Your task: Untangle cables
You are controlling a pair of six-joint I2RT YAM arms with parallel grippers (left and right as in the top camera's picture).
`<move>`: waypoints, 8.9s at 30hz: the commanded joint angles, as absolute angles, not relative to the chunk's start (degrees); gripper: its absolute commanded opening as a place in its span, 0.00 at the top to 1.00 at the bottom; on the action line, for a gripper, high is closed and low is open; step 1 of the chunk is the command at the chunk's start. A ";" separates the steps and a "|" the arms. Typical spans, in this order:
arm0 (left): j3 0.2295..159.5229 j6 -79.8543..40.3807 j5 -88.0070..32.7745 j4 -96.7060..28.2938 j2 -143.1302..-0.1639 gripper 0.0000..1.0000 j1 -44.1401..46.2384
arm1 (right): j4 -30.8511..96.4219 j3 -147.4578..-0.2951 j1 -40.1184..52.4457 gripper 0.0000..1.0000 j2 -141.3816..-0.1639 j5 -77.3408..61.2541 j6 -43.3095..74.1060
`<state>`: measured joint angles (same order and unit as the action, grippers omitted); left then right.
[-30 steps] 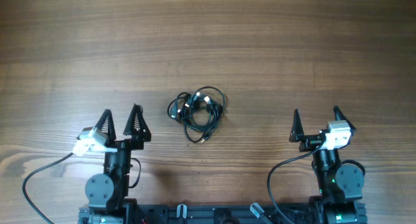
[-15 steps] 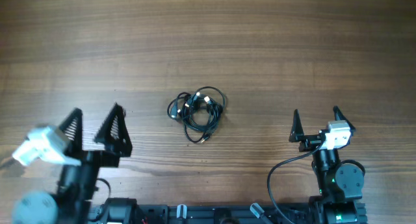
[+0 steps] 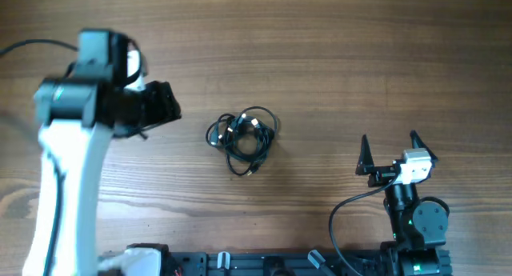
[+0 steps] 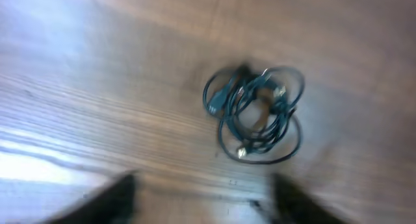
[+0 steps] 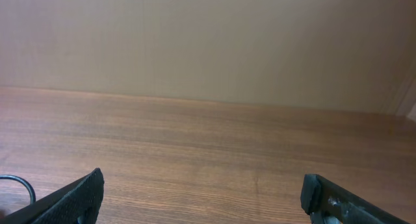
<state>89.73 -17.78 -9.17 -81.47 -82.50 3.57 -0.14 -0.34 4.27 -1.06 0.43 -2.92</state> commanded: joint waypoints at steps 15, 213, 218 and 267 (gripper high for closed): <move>89.86 -25.15 -5.85 -70.26 -100.31 0.40 13.39 | -0.34 -0.32 4.56 0.00 -1.04 -0.03 -3.42; 72.23 -17.10 -13.02 -46.98 -99.57 0.96 18.26 | -0.34 -0.32 4.56 0.00 -14.66 -0.03 -3.42; 72.23 -17.10 -13.02 -46.98 -99.57 0.96 18.26 | -0.34 -0.32 4.56 0.00 -24.56 -0.03 -3.42; 72.23 -17.08 -12.99 -47.18 -99.57 0.96 18.26 | -0.36 -0.32 4.56 0.00 -13.32 -0.03 -3.42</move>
<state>71.64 -18.06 -13.98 -47.22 -99.07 18.57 -0.03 -0.34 4.25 -19.57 -0.80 -2.92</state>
